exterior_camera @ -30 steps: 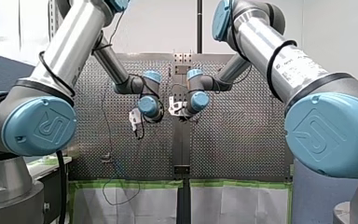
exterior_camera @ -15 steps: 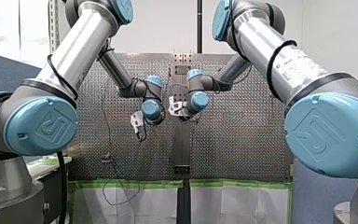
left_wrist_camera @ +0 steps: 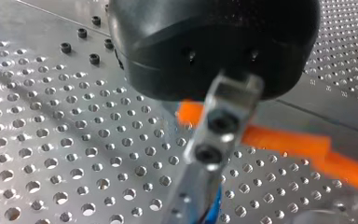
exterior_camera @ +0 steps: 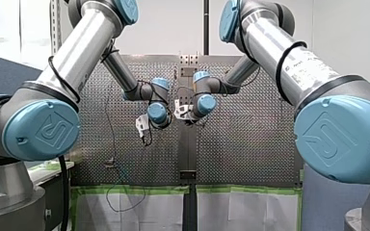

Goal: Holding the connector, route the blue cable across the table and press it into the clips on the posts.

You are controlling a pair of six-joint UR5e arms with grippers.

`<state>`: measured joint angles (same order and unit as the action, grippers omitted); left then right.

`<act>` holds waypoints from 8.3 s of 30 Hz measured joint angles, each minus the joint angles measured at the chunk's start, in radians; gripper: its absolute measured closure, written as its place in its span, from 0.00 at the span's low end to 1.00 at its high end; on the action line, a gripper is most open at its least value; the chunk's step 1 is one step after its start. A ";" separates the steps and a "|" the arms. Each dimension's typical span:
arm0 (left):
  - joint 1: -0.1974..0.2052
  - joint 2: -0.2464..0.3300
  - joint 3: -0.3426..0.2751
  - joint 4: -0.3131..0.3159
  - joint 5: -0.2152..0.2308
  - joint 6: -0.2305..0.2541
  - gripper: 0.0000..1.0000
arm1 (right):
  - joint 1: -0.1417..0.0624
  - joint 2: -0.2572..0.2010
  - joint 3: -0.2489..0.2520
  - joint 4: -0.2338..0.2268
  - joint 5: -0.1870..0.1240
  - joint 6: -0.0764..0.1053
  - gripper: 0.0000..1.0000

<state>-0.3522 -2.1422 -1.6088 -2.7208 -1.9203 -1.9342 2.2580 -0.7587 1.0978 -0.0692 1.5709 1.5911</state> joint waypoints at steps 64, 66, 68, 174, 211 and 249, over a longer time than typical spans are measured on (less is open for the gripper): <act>-0.041 0.451 -0.083 -0.119 0.041 0.023 1.00 | -0.006 -0.473 0.123 0.206 -0.002 0.039 1.00; -0.039 0.444 -0.072 -0.117 0.057 0.022 1.00 | -0.008 -0.466 0.123 0.206 -0.006 0.038 1.00; -0.040 0.427 -0.056 -0.124 0.077 0.023 1.00 | -0.011 -0.457 0.123 0.206 -0.011 0.038 1.00; -0.058 0.470 0.022 -0.374 0.184 0.076 0.00 | -0.186 -0.359 0.014 0.206 -0.167 0.064 1.00; -0.277 0.271 0.273 -0.393 -0.110 0.155 0.00 | -0.197 -0.359 0.014 0.207 -0.167 0.064 1.00; -0.199 0.102 0.479 -0.381 -0.098 0.144 0.13 | -0.197 -0.359 0.014 0.209 -0.167 0.067 1.00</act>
<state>-0.5510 -2.0407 -1.1298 -3.1017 -2.0188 -1.7902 2.0608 -1.1173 1.1117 0.1394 1.4037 1.6580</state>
